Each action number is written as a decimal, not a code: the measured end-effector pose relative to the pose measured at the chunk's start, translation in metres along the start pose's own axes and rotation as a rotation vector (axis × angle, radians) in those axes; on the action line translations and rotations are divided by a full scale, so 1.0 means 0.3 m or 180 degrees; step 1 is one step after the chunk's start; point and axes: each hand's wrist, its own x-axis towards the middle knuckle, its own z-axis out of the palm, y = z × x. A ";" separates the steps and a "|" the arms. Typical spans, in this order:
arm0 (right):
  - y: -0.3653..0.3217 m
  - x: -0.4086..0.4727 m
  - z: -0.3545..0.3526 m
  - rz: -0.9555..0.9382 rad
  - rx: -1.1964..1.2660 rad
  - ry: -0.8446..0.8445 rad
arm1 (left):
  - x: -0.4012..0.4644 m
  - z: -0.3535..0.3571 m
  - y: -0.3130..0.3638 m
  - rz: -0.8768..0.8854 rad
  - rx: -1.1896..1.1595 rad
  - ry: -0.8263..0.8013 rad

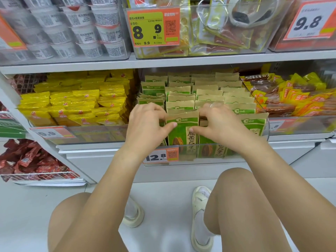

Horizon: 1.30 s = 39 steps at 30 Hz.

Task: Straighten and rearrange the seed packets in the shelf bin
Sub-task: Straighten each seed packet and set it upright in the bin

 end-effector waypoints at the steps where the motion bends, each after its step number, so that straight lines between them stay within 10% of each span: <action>1: -0.004 -0.007 0.001 0.0014 0.0315 0.0124 | 0.000 0.002 0.000 -0.0020 0.0065 -0.0053; 18: -0.060 0.053 -0.060 -0.0327 0.0034 0.0359 | 0.077 -0.116 -0.107 -0.0139 -0.0160 -0.0223; 25: -0.052 0.267 0.019 -0.0353 -0.0276 -0.0814 | 0.324 0.008 -0.153 -0.0137 0.0041 -0.0803; 33: -0.039 0.285 -0.001 -0.0408 -0.0310 -0.0936 | 0.484 0.091 -0.202 -0.0034 0.0508 -0.0939; 39: -0.053 0.319 -0.020 -0.0263 0.0119 -0.0080 | 0.389 0.067 -0.208 -0.0034 0.0354 -0.0856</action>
